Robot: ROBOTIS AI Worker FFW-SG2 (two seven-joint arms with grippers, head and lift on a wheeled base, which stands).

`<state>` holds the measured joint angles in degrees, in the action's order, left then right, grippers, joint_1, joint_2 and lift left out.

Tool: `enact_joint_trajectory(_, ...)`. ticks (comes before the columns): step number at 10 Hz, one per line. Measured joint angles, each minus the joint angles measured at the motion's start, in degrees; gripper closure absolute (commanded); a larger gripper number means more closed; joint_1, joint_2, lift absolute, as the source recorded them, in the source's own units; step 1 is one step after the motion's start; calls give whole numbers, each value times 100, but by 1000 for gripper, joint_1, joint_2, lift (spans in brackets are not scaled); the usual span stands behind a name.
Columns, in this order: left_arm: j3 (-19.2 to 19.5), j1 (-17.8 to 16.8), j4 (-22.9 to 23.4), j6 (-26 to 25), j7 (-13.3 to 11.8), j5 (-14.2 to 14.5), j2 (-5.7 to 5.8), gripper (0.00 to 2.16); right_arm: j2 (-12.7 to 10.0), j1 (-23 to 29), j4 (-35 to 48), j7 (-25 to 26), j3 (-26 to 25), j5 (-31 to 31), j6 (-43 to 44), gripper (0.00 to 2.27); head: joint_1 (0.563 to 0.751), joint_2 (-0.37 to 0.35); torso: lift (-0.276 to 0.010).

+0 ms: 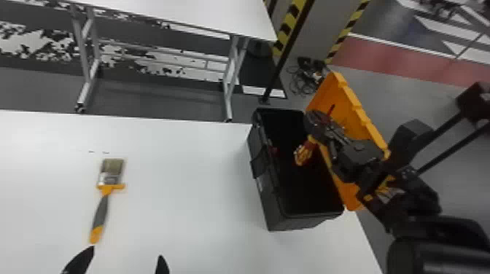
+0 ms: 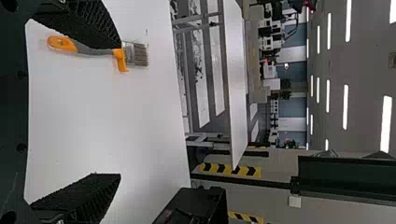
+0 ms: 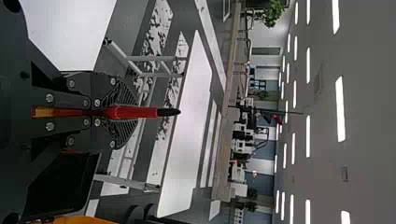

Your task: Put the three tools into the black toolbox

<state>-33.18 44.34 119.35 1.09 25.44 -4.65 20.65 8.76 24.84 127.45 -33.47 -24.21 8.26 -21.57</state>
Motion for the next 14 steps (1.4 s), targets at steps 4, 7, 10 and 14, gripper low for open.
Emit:
enact_joint_trajectory(4,640,385,281,266,-565,265,5,26,200,217,-1381,-164,57,-273,1612,2236,695,-350,-51)
enact_joint_trajectory(7,1239,642,523,328,-811,494,-30,36,169,342,-1969,-186,183,-142,2236,-1,695,-350,-51)
enact_joint_trajectory(10,1829,698,556,-40,-1127,546,-315,93,8,813,-941,-203,411,557,1572,66,695,-269,-51)
enact_joint_trajectory(14,2328,691,505,-379,-1107,657,-612,103,-181,1315,-101,-422,1101,1085,850,76,695,-39,-51)
